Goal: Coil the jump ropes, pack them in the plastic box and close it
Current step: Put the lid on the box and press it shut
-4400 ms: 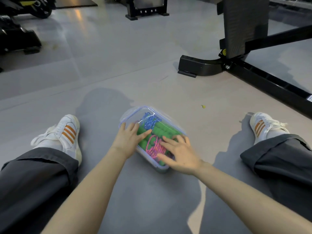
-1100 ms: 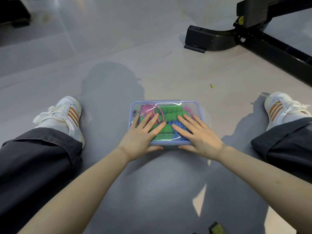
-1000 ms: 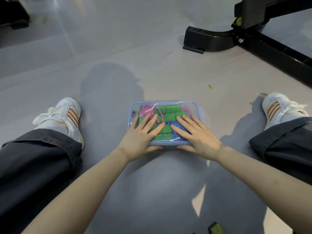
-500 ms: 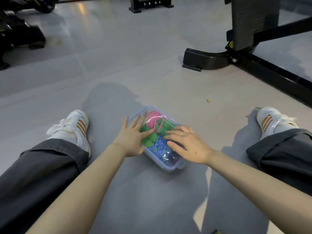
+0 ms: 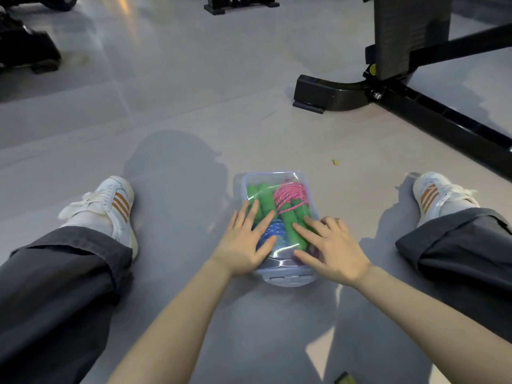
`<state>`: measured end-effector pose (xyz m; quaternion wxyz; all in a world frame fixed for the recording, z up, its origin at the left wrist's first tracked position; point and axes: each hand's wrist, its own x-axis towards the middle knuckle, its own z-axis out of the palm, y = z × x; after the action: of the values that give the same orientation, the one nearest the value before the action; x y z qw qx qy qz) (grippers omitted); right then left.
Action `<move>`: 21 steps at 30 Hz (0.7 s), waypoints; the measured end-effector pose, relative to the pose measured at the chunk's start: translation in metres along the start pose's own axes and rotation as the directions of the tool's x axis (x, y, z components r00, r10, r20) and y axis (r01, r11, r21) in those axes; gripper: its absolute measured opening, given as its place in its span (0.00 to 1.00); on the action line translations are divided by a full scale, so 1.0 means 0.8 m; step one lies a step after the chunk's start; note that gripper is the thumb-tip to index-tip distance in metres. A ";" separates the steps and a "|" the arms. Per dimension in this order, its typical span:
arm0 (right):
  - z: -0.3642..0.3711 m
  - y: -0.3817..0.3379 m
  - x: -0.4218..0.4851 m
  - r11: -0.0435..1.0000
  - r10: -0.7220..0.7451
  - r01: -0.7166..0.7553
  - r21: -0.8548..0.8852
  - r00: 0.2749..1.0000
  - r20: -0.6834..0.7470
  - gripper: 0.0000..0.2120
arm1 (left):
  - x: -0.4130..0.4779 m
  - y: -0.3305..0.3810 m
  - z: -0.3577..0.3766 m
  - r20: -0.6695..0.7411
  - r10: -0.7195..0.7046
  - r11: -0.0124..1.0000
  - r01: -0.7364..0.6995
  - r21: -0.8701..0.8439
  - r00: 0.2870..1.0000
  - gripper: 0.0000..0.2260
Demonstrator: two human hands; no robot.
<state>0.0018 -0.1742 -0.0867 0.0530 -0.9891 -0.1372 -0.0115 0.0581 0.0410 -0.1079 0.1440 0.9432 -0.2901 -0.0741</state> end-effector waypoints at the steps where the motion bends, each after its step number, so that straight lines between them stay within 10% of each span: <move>1: 0.001 0.003 -0.007 0.999 -0.028 0.028 -0.015 0.999 -0.017 0.35 | 0.004 -0.004 -0.007 0.034 0.058 0.994 -0.061 0.091 0.998 0.37; 11: 0.012 0.008 -0.015 0.989 -0.135 0.127 0.079 0.985 0.105 0.53 | -0.025 0.001 0.016 -0.038 0.366 0.918 -0.353 0.182 0.930 0.43; 21: 0.023 0.003 -0.019 0.994 -0.114 0.114 0.002 0.991 0.066 0.45 | -0.018 0.004 0.024 0.006 0.340 0.903 -0.328 0.277 0.941 0.42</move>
<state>-0.0116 -0.1789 -0.1061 0.0467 -0.9795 -0.1950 0.0179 0.0400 0.0422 -0.1239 0.0288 0.8917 -0.4515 0.0127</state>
